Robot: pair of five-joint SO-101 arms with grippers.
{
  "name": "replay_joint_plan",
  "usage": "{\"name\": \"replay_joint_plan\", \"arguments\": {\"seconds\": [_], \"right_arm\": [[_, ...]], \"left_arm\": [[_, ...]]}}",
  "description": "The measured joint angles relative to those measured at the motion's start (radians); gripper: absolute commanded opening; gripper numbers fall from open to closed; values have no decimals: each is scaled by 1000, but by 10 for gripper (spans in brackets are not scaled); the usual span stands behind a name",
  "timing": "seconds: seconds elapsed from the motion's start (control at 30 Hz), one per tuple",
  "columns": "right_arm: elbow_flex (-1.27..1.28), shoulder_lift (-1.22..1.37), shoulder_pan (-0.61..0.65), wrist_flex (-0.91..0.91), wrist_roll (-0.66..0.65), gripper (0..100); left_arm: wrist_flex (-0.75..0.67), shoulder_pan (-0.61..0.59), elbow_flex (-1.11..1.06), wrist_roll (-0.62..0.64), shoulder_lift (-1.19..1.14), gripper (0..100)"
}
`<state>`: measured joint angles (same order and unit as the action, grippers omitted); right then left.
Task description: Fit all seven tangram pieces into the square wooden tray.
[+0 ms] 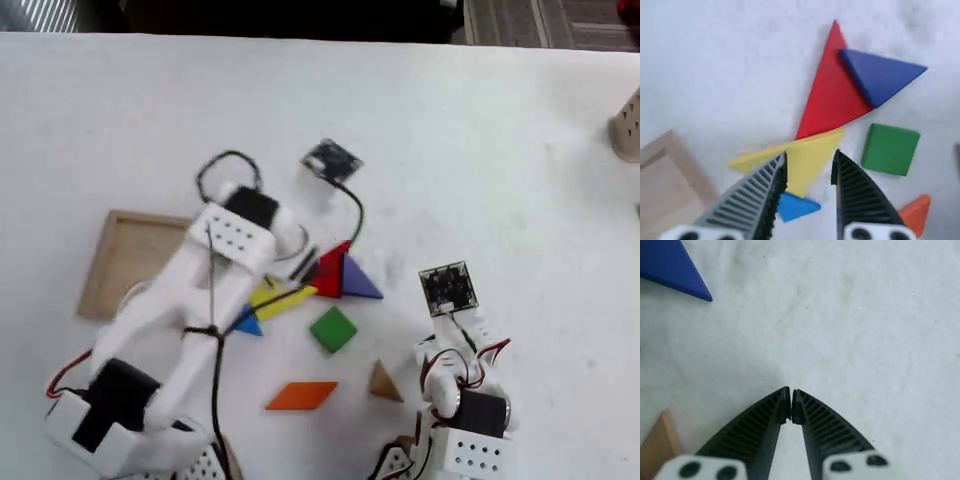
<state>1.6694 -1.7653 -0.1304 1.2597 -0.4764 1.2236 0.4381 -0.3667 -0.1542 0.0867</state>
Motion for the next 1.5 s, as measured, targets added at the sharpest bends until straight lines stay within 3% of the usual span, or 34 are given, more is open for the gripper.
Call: {"name": "replay_joint_plan", "arguments": {"seconds": [0.2, 0.37, 0.6, 1.27, 1.5], "right_arm": [[0, 0, -6, 0, 0, 18], [0, 0, -8, 0, 0, 18], [0, 0, -8, 0, 0, 18], [0, 0, -8, 0, 0, 18], [0, 0, -8, 0, 0, 18]], "left_arm": [[-170, 110, -3, 262, 0, 247], [-199, 155, -3, 442, -15, 343], [-212, 153, -3, 582, -190, 304], [-298, 181, 9, 628, -344, 294], [-176, 183, 201, 628, -476, 287]]}}
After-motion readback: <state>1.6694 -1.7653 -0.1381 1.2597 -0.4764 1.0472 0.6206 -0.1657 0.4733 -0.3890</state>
